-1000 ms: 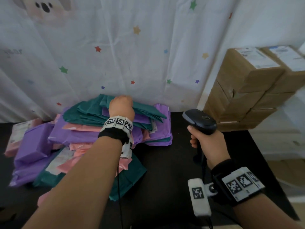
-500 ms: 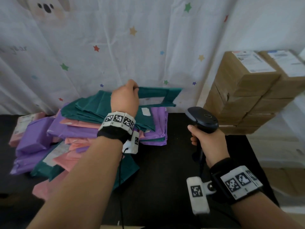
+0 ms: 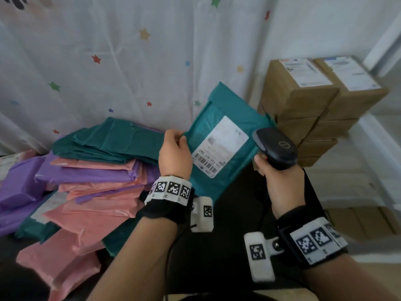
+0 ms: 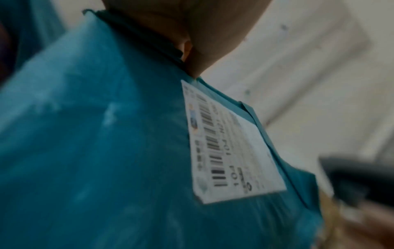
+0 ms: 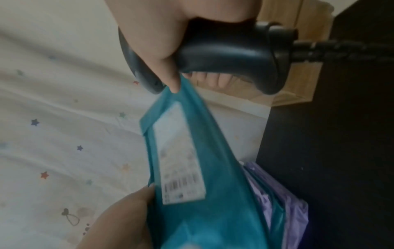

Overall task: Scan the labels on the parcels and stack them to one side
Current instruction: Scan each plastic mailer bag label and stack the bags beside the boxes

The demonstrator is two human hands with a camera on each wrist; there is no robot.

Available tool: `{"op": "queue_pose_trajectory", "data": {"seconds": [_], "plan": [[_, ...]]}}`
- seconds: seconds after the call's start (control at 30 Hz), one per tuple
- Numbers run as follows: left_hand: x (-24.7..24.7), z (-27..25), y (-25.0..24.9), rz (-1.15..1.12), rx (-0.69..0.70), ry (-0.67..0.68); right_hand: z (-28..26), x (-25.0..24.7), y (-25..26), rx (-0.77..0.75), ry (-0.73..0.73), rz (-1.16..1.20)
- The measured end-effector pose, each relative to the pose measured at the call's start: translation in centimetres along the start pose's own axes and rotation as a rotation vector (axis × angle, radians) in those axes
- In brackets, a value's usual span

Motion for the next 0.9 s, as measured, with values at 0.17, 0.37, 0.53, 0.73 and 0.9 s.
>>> {"op": "queue_pose_trajectory", "data": {"seconds": [0.17, 0.37, 0.53, 0.73, 0.9], "plan": [[1.2, -1.2, -1.2, 0.489, 0.483, 0.165, 0.7, -1.0, 1.5, -0.146, 0.002, -0.225], [2.3, -2.4, -2.4, 0.526, 0.639, 0.29, 1.3, 0.0, 0.8, -0.062, 0.327, -0.395], [1.9, -2.0, -2.0, 0.49, 0.655, 0.157, 1.1, 0.2, -0.7, -0.037, 0.266, -0.343], [1.2, -2.8, 3.1, 0.107, -0.035, 0.03, 1.4, -0.8, -2.4, 0.192, -0.071, -0.019], [5.1, -6.3, 6.0, -0.177, -0.437, 0.557, 0.8, -0.9, -4.1, 0.338, -0.082, 0.019]]}}
Point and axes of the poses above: each hand's wrist, its own z-axis towards the middle knuckle, its own x-axis out of the palm, y = z × x, the point moved 3 cm from there along z, towards the middle knuckle, and after that the axes turned 4 degrees about -z, right-handed, at the moved point
